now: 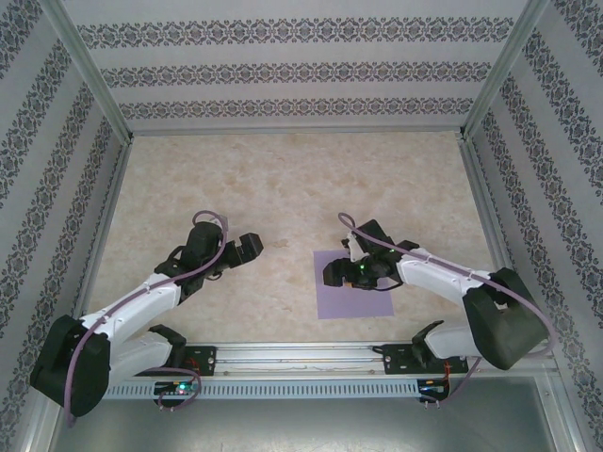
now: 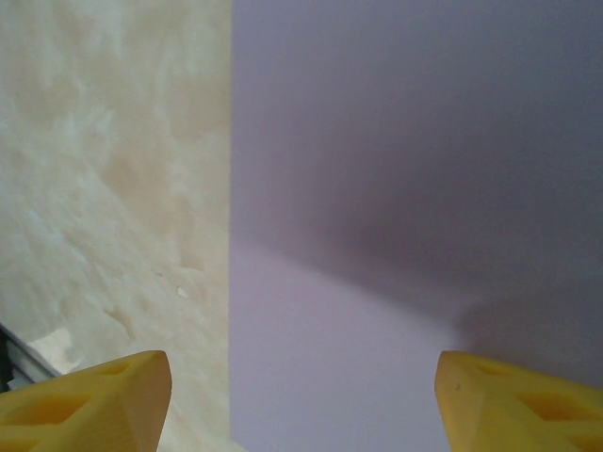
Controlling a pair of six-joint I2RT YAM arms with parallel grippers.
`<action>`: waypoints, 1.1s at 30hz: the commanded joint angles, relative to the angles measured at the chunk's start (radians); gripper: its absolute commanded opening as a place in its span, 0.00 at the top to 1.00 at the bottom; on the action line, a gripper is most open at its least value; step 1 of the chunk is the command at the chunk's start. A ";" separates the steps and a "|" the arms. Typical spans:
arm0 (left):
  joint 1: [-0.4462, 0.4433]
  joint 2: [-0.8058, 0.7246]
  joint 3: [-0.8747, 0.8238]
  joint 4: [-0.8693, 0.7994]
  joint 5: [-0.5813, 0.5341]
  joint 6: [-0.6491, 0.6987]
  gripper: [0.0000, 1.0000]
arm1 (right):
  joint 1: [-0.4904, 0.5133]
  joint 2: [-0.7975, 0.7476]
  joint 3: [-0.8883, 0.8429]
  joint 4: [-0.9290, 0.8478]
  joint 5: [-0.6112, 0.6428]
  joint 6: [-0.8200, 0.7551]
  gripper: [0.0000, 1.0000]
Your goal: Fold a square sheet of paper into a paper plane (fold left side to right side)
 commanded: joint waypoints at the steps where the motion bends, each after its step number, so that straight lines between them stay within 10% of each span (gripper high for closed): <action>1: -0.012 -0.023 0.031 -0.006 -0.050 -0.002 0.00 | 0.018 0.044 0.032 0.050 0.032 0.020 0.26; 21: -0.012 -0.076 0.065 -0.128 -0.121 0.011 0.00 | 0.139 0.389 0.262 0.312 0.074 0.180 0.26; 33: -0.014 -0.008 0.072 -0.061 0.033 -0.005 0.14 | 0.072 0.209 0.310 0.170 0.165 0.049 0.16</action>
